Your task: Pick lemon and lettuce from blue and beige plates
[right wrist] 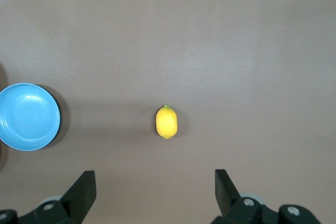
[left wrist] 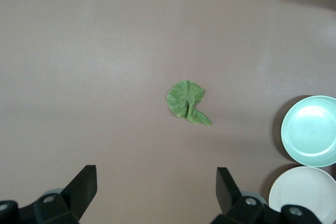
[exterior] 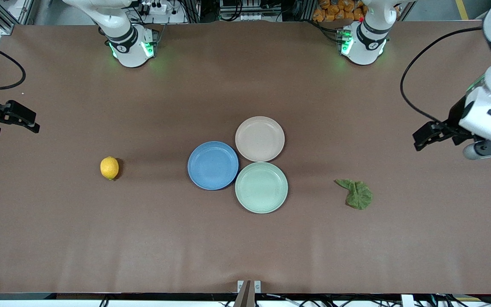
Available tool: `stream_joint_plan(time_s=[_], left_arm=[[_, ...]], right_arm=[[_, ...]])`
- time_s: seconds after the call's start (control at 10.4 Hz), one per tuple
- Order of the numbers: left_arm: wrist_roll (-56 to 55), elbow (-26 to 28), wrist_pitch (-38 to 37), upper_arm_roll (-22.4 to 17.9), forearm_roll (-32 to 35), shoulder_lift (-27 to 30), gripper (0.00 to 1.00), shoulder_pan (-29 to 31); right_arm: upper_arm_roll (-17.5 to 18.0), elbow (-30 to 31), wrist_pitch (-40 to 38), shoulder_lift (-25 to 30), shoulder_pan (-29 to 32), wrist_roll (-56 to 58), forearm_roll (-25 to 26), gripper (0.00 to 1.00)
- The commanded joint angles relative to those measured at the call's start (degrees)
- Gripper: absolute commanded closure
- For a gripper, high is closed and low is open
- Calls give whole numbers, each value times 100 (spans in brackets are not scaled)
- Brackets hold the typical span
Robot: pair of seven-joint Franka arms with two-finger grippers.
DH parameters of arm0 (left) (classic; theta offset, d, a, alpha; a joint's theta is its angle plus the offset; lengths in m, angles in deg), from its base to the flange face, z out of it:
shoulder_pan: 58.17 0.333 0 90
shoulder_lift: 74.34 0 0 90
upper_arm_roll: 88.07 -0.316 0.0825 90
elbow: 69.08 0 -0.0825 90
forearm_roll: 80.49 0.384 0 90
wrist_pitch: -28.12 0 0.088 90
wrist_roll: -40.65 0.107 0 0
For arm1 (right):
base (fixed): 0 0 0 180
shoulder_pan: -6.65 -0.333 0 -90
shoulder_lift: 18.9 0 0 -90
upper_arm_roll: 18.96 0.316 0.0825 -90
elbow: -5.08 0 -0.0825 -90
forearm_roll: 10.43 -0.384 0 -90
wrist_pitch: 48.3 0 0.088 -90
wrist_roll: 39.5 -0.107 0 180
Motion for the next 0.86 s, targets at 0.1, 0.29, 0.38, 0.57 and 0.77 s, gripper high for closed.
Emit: stream_joint_plan(time_s=[0.1, 0.29, 0.38, 0.57, 0.77], left_arm=[[416, 147, -368, -570, -322, 366, 0, -333], [795, 217, -491, -806, -479, 515, 0, -350], [813, 313, -527, -877, -655, 603, 0, -351], [814, 498, -527, -887, -665, 797, 0, -359], [1023, 464, -527, -1018, -665, 780, 0, -412]], right_arm=[[-10, -310, -665, -56, -74, 6, -119, 0], [-10, -311, -876, -39, -179, -126, -119, 0], [-10, -311, -913, -39, -188, -135, -119, 0], [-36, -319, -922, -48, -197, -153, -128, 0], [-63, -319, -957, -56, -223, -292, -128, 0]])
